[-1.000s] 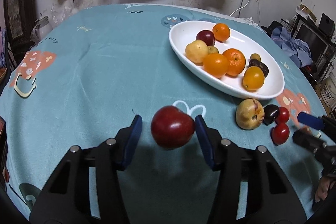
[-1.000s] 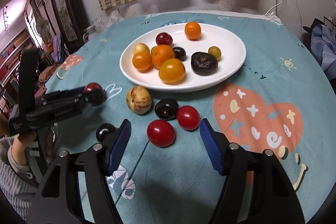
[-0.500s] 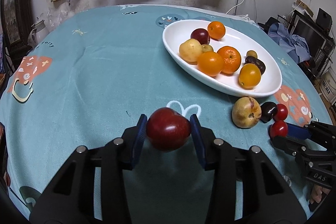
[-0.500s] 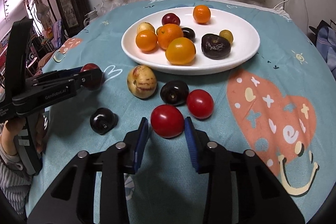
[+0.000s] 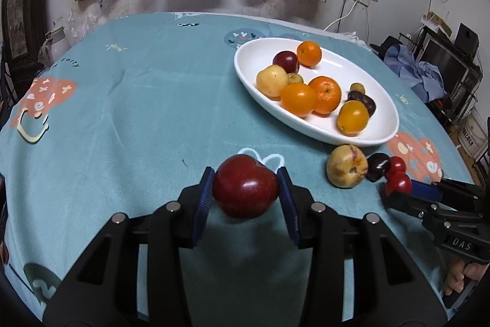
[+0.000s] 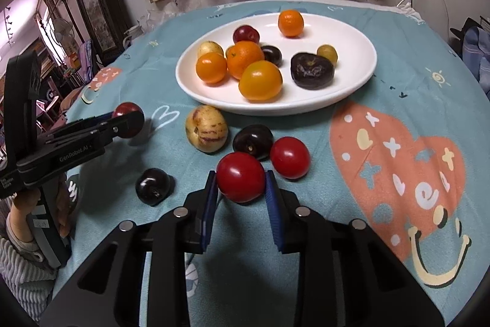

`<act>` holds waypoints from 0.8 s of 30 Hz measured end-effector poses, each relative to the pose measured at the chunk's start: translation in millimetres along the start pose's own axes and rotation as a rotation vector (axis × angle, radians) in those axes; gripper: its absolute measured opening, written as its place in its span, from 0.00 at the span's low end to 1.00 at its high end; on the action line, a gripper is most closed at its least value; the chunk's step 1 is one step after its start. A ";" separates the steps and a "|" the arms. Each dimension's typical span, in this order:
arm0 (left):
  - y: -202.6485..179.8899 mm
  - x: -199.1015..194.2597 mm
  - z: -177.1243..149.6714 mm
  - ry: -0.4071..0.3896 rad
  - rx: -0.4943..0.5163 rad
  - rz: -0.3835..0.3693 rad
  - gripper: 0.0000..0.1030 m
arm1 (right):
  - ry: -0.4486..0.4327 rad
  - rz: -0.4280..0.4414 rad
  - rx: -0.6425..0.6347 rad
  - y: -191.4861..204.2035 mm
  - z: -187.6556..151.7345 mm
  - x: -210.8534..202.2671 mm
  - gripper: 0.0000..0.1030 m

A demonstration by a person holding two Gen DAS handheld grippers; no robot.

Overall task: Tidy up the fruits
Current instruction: 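Grasp the large red plum with the left tool while the right tool grasps a red plum, then lower both red plums onto the plate and open both tools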

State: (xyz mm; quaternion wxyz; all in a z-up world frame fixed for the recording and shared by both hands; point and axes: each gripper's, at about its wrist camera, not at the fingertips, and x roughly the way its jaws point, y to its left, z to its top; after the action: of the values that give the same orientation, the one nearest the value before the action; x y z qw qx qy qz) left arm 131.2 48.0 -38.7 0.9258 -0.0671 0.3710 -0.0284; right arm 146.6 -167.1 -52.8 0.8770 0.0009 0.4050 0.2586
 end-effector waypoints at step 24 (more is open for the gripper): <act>-38.7 77.8 131.8 -0.034 0.063 -0.005 0.41 | -0.095 -0.097 0.093 -58.9 142.4 53.0 0.30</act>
State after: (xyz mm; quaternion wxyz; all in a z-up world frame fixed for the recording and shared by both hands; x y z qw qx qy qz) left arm 278.4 15.4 8.1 0.9335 -0.0394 0.3540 -0.0412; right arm 303.1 -164.5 -7.2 0.9056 0.0341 0.3742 0.1966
